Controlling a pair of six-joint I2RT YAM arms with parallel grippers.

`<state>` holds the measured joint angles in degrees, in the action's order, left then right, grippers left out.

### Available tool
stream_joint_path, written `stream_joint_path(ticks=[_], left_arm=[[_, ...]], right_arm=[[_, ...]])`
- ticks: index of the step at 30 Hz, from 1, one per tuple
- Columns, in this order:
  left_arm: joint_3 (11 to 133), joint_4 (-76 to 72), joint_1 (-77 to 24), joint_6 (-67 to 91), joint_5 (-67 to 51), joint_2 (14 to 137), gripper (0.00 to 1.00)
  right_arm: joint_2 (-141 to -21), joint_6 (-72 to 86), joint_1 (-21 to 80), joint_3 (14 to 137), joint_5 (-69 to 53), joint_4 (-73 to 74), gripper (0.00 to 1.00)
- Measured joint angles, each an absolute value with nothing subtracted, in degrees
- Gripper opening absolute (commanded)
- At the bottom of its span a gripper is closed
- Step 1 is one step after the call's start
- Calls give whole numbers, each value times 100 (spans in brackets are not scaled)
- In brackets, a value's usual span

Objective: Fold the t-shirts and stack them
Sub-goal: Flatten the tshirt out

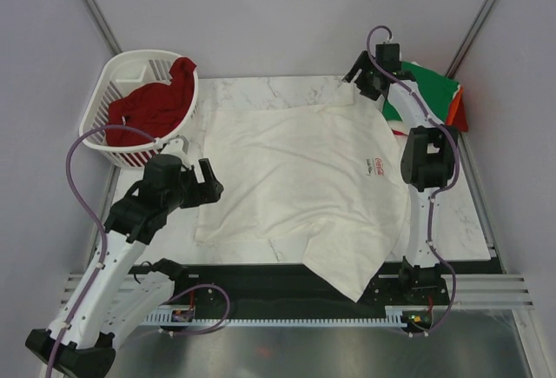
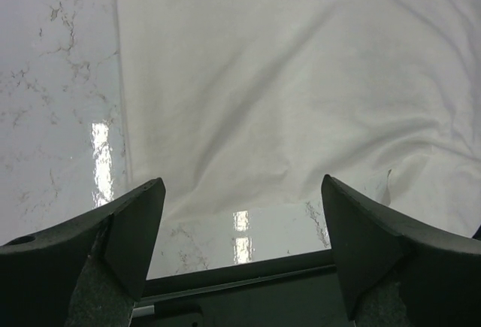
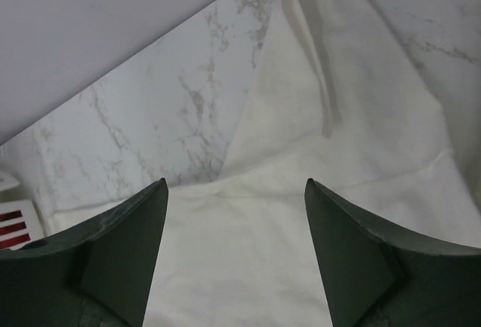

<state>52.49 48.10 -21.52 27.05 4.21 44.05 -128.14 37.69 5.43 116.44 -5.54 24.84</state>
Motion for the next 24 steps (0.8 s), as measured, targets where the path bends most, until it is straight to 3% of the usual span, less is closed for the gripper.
stream_joint_path(ticks=[8, 16, 22, 24], left_arm=[[4794, 4650, -2152, 2665, 762, 3627, 91], [4762, 4569, -2010, 2661, 987, 3393, 89], [4742, 4567, -1966, 2661, 1035, 3413, 89], [4742, 4567, -1964, 2661, 1039, 3413, 89]], right_arm=[[-14571, 3771, 217, 13065, -558, 2550, 77], [-14750, 3846, 301, 12993, -679, 2342, 77], [-14752, 3920, 333, 12914, -777, 2237, 68], [-14752, 3942, 336, 12881, -794, 2196, 61]])
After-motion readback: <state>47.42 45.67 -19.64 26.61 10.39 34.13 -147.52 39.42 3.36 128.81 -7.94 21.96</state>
